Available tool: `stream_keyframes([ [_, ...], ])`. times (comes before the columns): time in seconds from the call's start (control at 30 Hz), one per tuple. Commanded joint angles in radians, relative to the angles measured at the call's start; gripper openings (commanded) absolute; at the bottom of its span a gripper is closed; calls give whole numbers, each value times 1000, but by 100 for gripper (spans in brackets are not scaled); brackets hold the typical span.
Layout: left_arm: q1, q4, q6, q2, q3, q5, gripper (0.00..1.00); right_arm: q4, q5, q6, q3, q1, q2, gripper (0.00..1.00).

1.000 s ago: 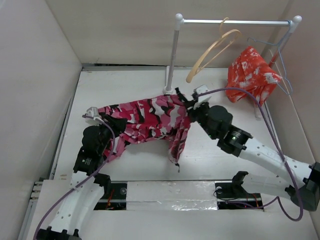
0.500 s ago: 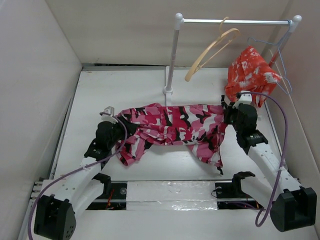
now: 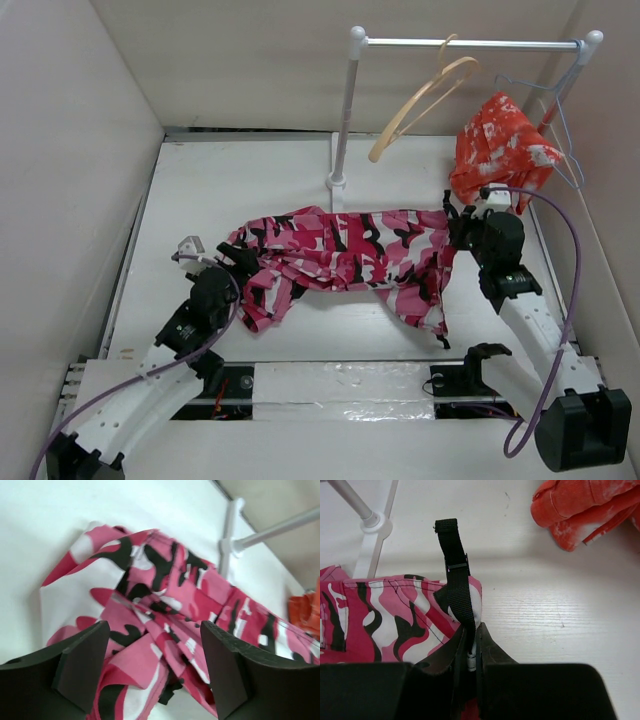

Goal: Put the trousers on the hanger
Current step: Flatten out the trousers at the center of the board.

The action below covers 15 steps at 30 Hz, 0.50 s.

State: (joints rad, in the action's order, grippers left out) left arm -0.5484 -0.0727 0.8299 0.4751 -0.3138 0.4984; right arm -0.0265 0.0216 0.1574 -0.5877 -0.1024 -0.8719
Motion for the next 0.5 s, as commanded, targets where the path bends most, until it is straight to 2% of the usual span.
stream_keyframes([
  [0.0, -2, -76, 72, 110, 4, 68, 70, 60, -5, -4, -12, 20, 25, 4],
  [0.07, -2, -116, 154, 186, -19, 91, 65, 50, -14, -4, -12, 39, 31, 4],
  [0.1, -2, -142, 178, 236, -30, 121, 58, 50, -14, -5, -11, 40, 36, 4],
  [0.13, -2, -144, 196, 250, -27, 133, 55, 51, -14, -9, -8, 52, 40, 4],
  [0.4, 90, -69, 166, 341, -16, 103, 53, 79, -100, 1, -12, 128, 25, 4],
  [0.47, 140, 8, 92, 377, -16, 57, 49, 74, -107, -1, -14, 138, 17, 3],
])
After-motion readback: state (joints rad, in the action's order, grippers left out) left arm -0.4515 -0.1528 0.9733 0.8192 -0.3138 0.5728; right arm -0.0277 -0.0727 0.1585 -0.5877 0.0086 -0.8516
